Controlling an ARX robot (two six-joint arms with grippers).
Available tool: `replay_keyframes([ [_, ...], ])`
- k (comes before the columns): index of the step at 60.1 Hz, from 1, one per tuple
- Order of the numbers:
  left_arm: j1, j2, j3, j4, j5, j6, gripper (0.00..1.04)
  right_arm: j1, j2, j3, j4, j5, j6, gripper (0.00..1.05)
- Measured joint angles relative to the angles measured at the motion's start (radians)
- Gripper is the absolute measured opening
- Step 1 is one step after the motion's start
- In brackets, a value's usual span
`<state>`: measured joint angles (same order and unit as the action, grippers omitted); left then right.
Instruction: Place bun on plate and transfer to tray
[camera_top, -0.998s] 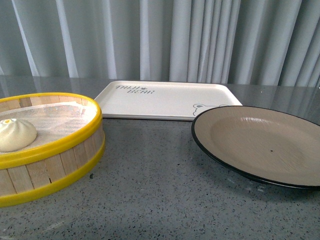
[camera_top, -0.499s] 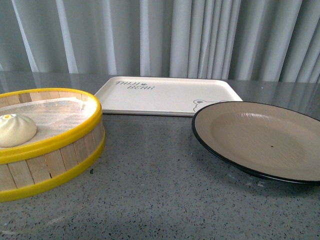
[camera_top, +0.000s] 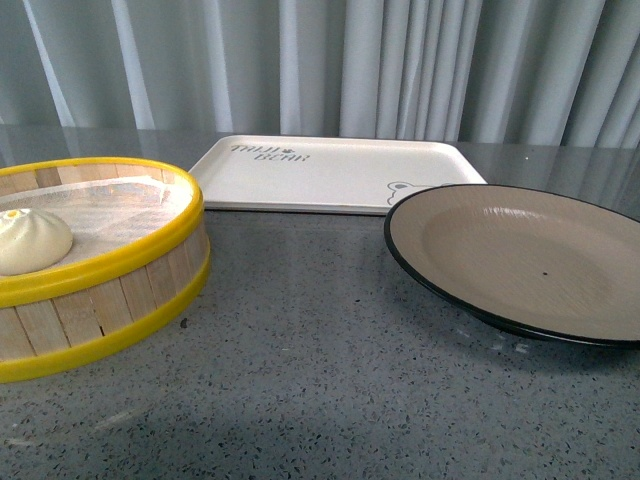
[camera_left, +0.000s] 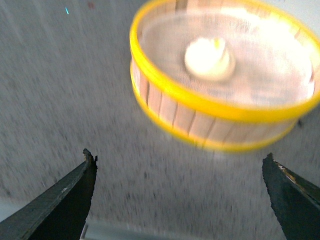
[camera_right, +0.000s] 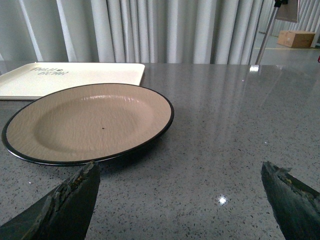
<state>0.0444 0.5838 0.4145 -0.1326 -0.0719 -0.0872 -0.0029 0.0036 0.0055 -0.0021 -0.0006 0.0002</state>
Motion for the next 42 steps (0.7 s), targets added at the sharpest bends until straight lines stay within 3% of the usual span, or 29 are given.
replay_keyframes([
  [10, -0.006, 0.317, 0.215, 0.124, 0.047, 0.028, 0.98, 0.000, 0.000, 0.000, 0.000, 0.000, 0.000, 0.96],
  [23, -0.126, 0.716, 0.556, 0.026, 0.019, 0.089, 0.98, 0.000, 0.000, 0.000, 0.000, 0.000, 0.000, 0.96],
  [42, -0.133, 0.838, 0.609, -0.045, 0.021, 0.094, 0.98, 0.000, 0.000, 0.000, 0.000, 0.000, 0.000, 0.96],
])
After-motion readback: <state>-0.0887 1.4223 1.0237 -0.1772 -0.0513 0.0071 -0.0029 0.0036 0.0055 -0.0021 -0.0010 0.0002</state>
